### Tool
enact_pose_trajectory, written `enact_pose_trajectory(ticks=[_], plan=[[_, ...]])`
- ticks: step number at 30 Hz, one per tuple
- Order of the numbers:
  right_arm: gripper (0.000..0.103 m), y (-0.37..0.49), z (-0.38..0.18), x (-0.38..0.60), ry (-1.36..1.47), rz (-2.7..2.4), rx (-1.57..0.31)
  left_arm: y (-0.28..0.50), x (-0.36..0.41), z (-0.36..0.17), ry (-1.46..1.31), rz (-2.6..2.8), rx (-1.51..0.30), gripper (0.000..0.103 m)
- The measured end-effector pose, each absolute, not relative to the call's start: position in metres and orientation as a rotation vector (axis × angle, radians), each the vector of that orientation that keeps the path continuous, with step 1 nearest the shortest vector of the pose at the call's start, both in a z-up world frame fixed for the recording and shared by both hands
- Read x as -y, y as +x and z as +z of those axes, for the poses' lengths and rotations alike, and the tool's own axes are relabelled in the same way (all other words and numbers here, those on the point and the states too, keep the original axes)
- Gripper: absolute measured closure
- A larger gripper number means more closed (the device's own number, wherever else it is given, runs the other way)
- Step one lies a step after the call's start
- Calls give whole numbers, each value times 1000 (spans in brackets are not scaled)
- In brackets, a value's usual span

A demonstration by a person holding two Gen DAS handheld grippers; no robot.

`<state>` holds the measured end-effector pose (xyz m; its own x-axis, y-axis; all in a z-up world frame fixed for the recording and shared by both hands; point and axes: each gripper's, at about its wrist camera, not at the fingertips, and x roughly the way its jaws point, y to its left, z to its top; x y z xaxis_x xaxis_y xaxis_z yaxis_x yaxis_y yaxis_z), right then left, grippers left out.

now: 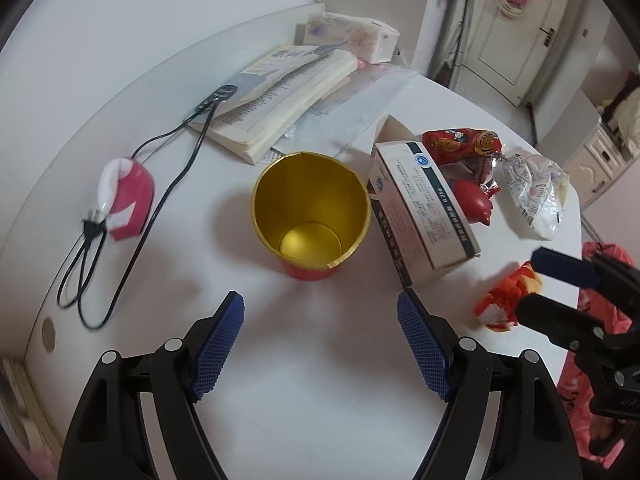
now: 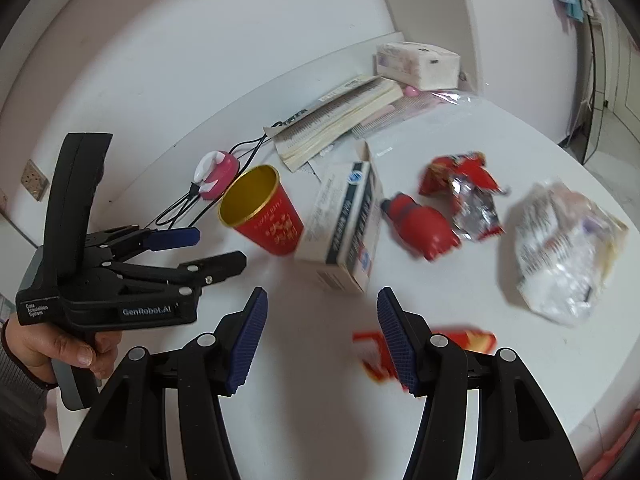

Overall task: Collect trash
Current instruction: 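Close the left gripper on the gold-lined red cup while the right gripper grasps the white box, then lift the red cup and white box and carry both over the orange bin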

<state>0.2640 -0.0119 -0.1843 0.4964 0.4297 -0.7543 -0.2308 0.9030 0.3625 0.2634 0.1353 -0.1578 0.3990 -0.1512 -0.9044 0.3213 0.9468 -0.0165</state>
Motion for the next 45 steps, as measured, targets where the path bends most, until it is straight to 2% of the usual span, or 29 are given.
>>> enact_pose_trajectory(ticks=[6,8,19,20,22,23,24,27,36,45], plan=[[45,288,-192,-10,205,372,-986,282,-135,-168,213,-381,-1114,24],[41,297,-196,-16,195,354,-991,288,-133,-171,238,-406,-1106,24],[41,326,-220,-24,190,299,-1032,318,-129,-189,300,-485,-1082,24],[42,328,-221,-24,192,300,-1036,320,-128,-191,297,-494,-1084,24],[51,329,-224,-23,207,313,-1045,321,-128,-192,289,-510,-1084,24],[52,328,-224,-22,206,312,-1038,321,-128,-193,278,-524,-1083,33],[53,328,-225,-22,206,313,-1036,321,-128,-193,273,-536,-1087,45],[57,326,-225,-21,217,323,-1032,319,-127,-193,272,-546,-1082,48],[59,314,-212,-11,257,347,-1005,307,-131,-173,250,-536,-1053,51],[59,270,-179,14,320,397,-952,261,-115,-137,269,-522,-1010,51]])
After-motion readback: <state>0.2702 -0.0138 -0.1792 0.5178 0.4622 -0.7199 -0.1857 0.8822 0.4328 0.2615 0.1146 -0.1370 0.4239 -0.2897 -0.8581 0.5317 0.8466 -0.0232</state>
